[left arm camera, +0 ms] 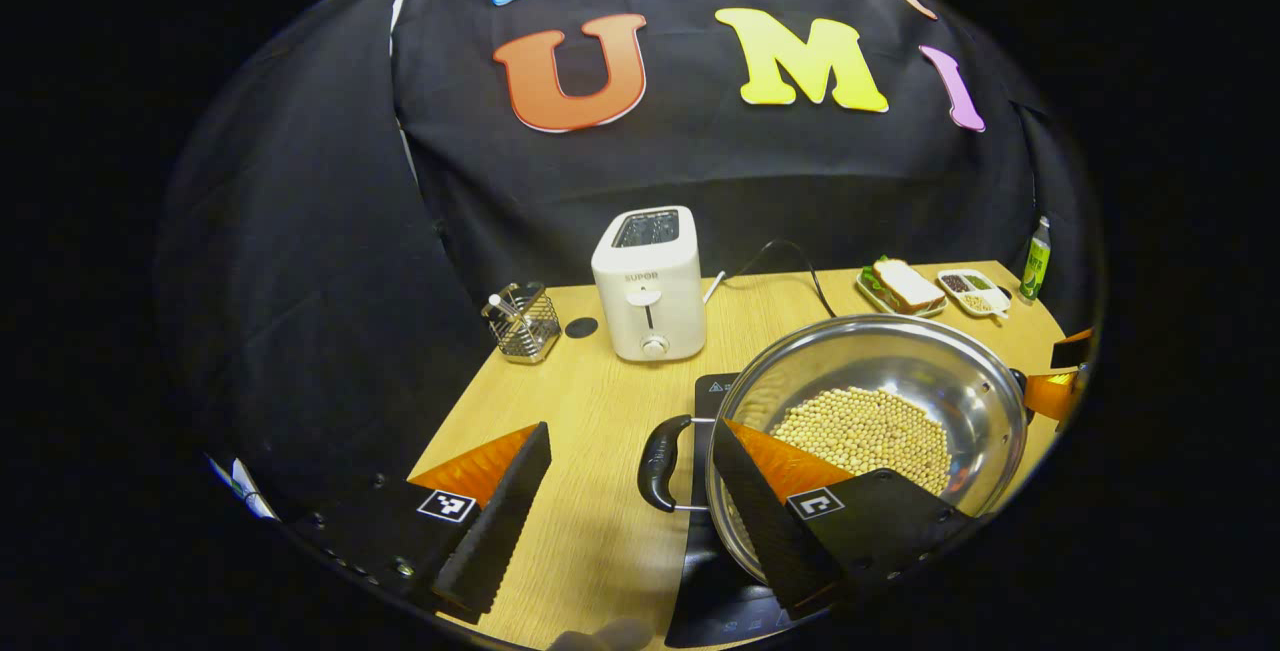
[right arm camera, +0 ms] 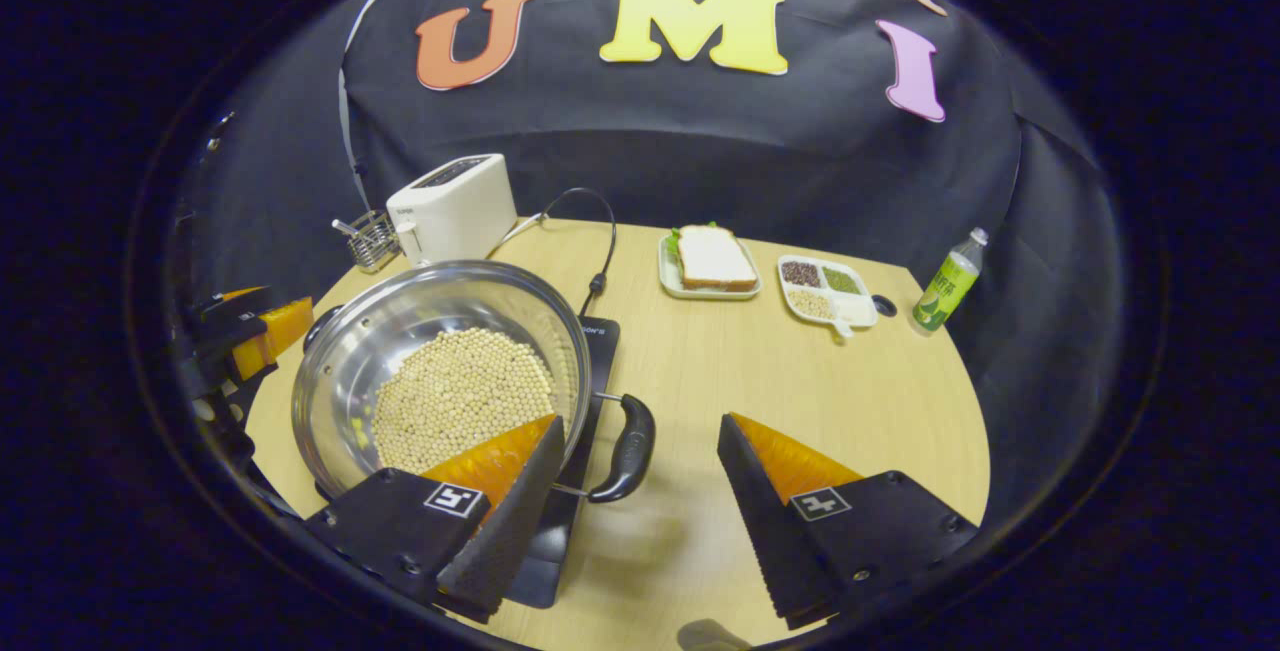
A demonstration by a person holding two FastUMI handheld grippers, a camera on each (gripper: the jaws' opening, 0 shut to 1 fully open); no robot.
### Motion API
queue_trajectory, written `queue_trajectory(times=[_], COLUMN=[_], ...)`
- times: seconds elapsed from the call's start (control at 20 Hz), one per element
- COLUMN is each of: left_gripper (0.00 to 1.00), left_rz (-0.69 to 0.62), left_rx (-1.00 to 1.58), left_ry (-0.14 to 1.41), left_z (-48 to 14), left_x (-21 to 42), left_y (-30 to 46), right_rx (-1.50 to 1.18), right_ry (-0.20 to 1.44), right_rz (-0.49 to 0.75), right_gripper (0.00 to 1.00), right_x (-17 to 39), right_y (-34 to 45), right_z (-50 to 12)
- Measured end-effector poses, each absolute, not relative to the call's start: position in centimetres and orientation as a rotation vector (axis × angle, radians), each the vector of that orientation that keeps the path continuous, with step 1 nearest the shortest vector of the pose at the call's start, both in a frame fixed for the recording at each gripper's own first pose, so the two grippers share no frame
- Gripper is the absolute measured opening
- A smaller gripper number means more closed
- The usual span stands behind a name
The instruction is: First push the handle of the pot to place it horizontally, then grasp the pot with both hands and set it on the induction cooktop.
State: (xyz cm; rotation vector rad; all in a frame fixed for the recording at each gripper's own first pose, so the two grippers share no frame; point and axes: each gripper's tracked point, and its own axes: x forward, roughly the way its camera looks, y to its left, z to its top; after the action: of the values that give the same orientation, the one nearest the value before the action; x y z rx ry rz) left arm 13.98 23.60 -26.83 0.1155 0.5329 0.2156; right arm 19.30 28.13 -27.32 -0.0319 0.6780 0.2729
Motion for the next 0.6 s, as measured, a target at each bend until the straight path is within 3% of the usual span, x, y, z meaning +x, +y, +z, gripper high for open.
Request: queue_trajectory(times=[0.3, 0.6], left_gripper=[0.96, 0.96], left_rz=[0.211, 0.121], left_rx=[0.119, 0.114], left_ry=[0.364, 0.227], left_z=[-17.4, -8.2], left_x=[10.4, 6.5], left_y=[18.7, 9.1], right_rx=[-0.033, -0.009], right_ry=[0.523, 0.343], right_rz=[0.285, 0.257], right_gripper=[0.96, 0.99], right_x=[15.8, 11.2], right_y=[23.1, 14.7], right_z=[-19.6, -10.1])
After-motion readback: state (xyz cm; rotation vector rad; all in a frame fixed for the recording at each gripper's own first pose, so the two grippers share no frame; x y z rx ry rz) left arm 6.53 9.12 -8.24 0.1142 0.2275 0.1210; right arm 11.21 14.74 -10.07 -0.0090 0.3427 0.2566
